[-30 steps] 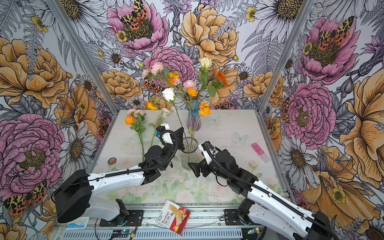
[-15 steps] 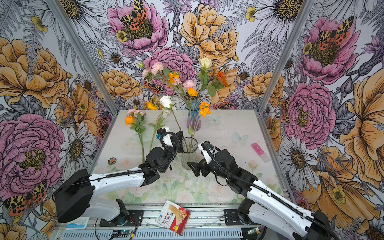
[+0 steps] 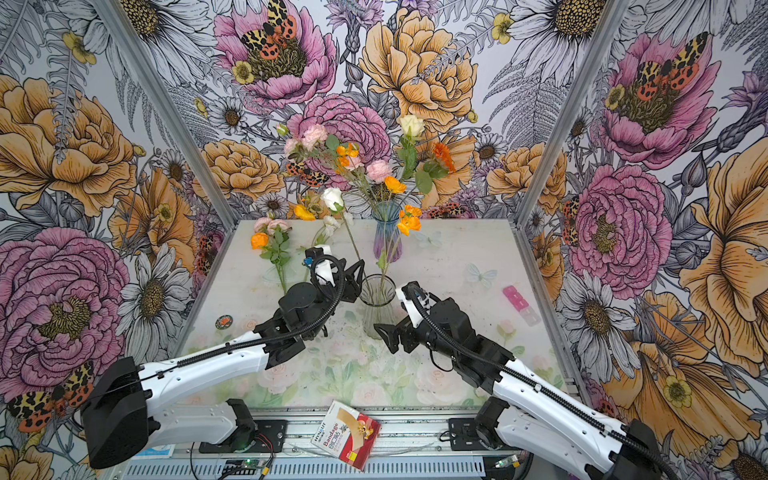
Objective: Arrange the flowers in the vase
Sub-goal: 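Open the left gripper and move it to the white poppy stems on the table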
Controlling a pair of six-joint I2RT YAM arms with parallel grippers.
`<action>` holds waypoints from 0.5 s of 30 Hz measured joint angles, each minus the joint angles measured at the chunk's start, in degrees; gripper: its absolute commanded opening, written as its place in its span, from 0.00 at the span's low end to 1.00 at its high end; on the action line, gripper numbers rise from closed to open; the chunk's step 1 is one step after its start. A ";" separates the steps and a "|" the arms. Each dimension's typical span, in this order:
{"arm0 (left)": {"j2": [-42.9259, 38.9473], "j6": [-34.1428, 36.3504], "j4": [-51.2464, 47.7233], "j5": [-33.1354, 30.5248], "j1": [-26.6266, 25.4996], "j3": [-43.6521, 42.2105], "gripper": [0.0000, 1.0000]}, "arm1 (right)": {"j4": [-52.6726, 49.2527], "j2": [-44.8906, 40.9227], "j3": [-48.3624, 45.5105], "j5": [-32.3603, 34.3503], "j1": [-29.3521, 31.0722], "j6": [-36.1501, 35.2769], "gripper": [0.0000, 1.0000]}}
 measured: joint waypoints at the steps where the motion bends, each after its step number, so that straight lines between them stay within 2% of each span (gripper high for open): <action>1: -0.87 -0.04 -2.32 1.33 1.07 0.76 0.65 | 0.22 0.09 0.00 -0.09 0.00 0.00 1.00; 6: -7.91 0.09 -13.94 5.01 4.33 1.33 0.61 | 0.96 0.72 0.00 -0.63 0.00 0.09 0.99; 10: -12.63 -0.13 -21.53 4.24 8.37 1.31 0.57 | 0.96 0.81 0.00 -0.85 0.00 0.15 1.00; 13: -12.37 -1.88 -27.93 5.03 17.07 1.33 0.57 | 1.18 1.77 0.00 -1.03 0.00 0.28 1.00; 15: -8.26 -3.28 -31.93 8.94 25.11 1.49 0.56 | 1.38 2.49 0.00 -1.40 0.00 0.76 1.00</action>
